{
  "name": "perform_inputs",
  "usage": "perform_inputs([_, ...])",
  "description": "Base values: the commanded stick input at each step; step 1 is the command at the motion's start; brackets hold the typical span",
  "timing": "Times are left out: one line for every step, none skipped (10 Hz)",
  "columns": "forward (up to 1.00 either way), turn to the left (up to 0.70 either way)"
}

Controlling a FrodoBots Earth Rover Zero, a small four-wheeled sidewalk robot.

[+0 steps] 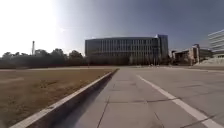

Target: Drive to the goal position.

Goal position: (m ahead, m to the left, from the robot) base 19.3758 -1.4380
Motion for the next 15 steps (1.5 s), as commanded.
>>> perform_inputs([0.05,0.00])
perform_inputs([0.04,0.00])
perform_inputs([0.05,0.00])
perform_inputs([0.05,0.00])
perform_inputs([0.05,0.00])
perform_inputs([0.05,0.00])
perform_inputs([0.05,0.00])
perform_inputs([0.05,0.00])
perform_inputs([0.04,0.00])
perform_inputs([0.05,0.00])
perform_inputs([0.05,0.00])
perform_inputs([0.04,0.00])
perform_inputs([0.05,0.00])
perform_inputs([0.05,0.00])
perform_inputs([0.05,0.00])
